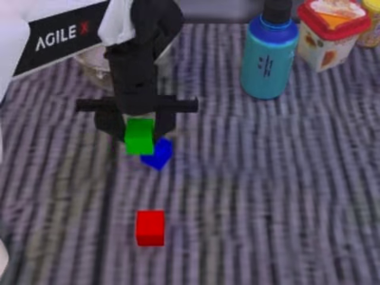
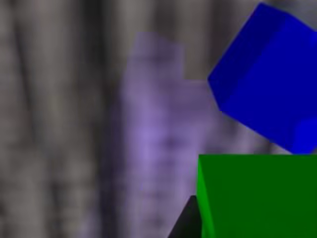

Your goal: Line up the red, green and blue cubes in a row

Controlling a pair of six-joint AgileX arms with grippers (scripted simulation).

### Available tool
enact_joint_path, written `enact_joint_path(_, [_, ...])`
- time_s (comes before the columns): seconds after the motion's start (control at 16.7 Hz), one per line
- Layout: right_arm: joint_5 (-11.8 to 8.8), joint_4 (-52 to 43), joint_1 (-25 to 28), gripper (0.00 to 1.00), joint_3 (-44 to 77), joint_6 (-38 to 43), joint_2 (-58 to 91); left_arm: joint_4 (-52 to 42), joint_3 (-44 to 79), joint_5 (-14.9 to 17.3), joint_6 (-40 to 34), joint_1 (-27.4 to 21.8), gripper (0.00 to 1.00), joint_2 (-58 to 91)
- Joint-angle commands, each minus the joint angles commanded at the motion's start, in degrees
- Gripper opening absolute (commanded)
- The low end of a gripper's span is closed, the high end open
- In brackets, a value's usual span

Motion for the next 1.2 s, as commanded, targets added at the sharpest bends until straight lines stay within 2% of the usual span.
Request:
enact_joint_path(0.24, [0.0,0.0,0.0,1.0,0.0,0.0,0.0,0.3,-3.3,-0.2,-16.0,-14.3,0.0,-3.2])
enact_joint_path(0.42, [0.0,0.0,0.0,1.0,0.0,0.0,0.0,0.7,-5.1,-0.3,-22.3,-20.5,0.0,-5.2])
enact_joint_path(0.84, [0.0,0.0,0.0,1.0,0.0,0.0,0.0,1.8,-6.1,-0.4,-23.3,-21.5,0.0,-5.2])
enact_joint_path(1.2, [0.0,0.0,0.0,1.0,0.0,0.0,0.0,13.7,-14.4,-0.4,-23.3,-21.4,0.0,-2.2])
